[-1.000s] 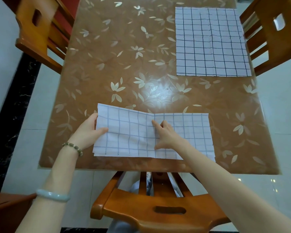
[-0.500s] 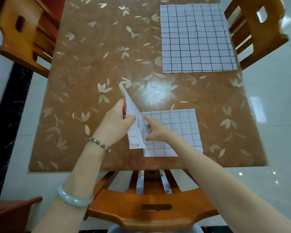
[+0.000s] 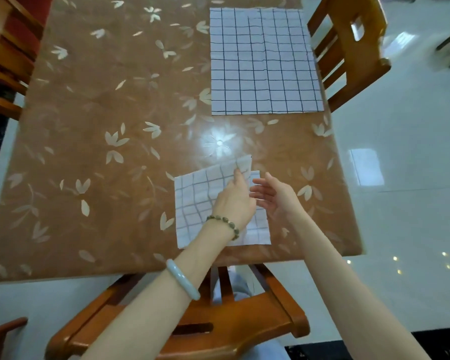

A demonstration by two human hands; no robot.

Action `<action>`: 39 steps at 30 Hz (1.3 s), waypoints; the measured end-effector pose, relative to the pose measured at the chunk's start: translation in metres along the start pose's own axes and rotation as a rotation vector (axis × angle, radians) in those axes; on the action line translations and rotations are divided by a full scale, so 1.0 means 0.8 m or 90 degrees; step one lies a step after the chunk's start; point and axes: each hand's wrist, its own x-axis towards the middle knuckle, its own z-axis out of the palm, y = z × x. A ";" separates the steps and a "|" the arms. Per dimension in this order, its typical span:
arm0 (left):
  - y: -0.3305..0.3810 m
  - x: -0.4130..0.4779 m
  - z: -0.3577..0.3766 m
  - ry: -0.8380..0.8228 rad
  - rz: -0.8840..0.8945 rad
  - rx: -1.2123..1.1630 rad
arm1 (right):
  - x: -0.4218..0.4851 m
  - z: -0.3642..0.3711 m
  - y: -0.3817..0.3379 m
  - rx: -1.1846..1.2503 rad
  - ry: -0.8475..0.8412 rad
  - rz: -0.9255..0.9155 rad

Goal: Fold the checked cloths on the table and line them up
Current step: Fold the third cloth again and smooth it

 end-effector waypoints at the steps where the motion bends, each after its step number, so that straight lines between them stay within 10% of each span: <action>1: 0.002 0.006 0.011 0.000 -0.016 0.016 | 0.000 -0.004 -0.001 -0.018 -0.007 0.013; 9: -0.015 0.026 0.049 -0.145 -0.032 -0.076 | 0.007 -0.008 0.019 -0.282 0.059 -0.019; 17: -0.148 0.028 0.012 0.157 0.040 0.086 | 0.012 -0.009 0.038 -0.388 0.175 -0.038; 39: -0.203 0.058 0.045 0.033 0.081 0.329 | 0.017 -0.009 0.049 -0.476 0.208 -0.113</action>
